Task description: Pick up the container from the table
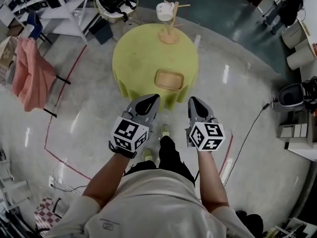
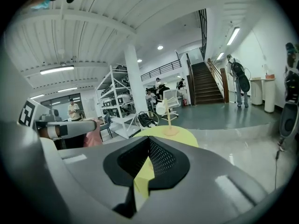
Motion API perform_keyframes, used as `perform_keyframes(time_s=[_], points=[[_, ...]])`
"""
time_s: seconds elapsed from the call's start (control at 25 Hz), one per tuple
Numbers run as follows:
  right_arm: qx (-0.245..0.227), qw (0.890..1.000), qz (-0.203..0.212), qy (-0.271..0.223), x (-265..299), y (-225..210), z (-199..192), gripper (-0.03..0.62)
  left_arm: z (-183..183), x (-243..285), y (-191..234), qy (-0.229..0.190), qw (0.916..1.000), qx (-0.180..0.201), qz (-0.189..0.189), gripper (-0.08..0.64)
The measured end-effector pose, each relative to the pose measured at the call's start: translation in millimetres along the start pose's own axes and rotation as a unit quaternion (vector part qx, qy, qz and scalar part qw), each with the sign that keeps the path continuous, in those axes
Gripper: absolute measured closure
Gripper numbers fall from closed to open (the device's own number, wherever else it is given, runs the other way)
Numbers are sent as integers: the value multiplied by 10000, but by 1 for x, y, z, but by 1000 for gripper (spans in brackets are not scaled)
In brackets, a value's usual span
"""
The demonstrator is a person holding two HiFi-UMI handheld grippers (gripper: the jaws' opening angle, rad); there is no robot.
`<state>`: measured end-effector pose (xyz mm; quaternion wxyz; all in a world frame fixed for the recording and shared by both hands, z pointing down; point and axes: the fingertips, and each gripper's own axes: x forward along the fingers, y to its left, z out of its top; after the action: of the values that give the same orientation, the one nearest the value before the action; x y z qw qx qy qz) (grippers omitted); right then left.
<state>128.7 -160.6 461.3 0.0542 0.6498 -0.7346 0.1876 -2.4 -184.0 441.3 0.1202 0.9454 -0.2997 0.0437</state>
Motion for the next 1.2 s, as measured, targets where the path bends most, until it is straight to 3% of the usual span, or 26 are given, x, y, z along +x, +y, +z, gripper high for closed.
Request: perform_keyframes(time_s=[0.36,0.68,1.2], points=[[194,9972,141,711,92,-68,-35,581,-34,83,40,357,9986,-172,342,554],[450,9879,203,1473,162,-115,-86,580,-67,141,66,670,9955,-331,577,554],[877,9653,28,2458,229,-145,-173,529,-120,176,92,1062,9888,-661,810,554]])
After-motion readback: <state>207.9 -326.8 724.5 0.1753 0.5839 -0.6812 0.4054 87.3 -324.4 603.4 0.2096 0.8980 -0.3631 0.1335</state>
